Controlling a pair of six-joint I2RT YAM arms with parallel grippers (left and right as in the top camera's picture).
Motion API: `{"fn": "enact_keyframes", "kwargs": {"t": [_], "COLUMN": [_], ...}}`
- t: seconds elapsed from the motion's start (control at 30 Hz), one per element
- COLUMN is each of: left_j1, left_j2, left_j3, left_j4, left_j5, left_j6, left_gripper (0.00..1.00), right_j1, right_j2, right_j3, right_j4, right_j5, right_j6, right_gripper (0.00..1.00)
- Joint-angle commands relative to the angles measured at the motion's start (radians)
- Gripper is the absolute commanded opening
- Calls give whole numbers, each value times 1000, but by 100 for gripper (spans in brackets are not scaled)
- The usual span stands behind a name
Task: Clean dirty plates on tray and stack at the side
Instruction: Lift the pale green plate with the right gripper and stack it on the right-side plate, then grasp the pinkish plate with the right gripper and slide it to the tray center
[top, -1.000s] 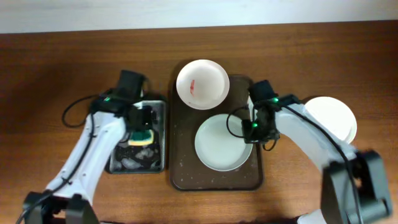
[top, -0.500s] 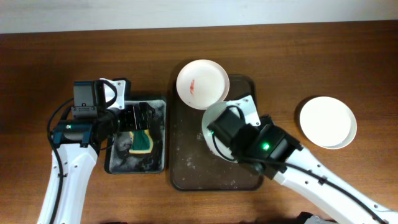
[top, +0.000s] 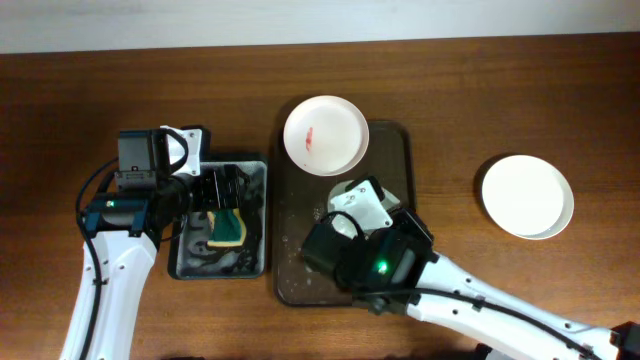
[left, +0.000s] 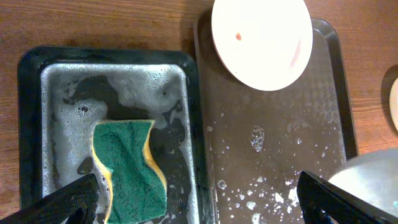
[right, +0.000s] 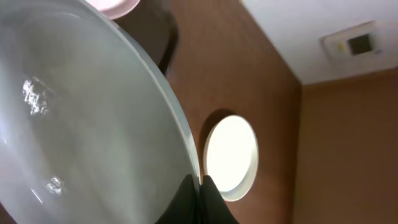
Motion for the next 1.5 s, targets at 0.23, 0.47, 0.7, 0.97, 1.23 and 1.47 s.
{"fn": "enact_keyframes", "kwargs": {"t": [0.23, 0.47, 0.7, 0.97, 1.23, 1.47], "left_j1": [5, 5, 5, 5, 5, 5], "left_j2": [-3, -3, -3, -3, -3, -3], "left_j3": [13, 13, 13, 13, 13, 13], "left_j4": [2, 2, 2, 2, 2, 2], "left_j5": [14, 14, 14, 14, 14, 14], "left_j6": [8, 8, 8, 8, 8, 8], "left_gripper": [100, 100, 100, 100, 100, 100], "right_j1": [17, 17, 13, -61, -1154, -1830], "right_j2": [2, 2, 2, 1, -8, 243], "right_j3": [16, 16, 16, 19, 63, 56], "right_j4": [-11, -11, -7, 34, 238, 298], "right_j5": [153, 153, 161, 97, -1168, -1081], "right_j6": [4, 4, 6, 119, -143, -52], "right_gripper": [4, 4, 4, 4, 4, 4]}}
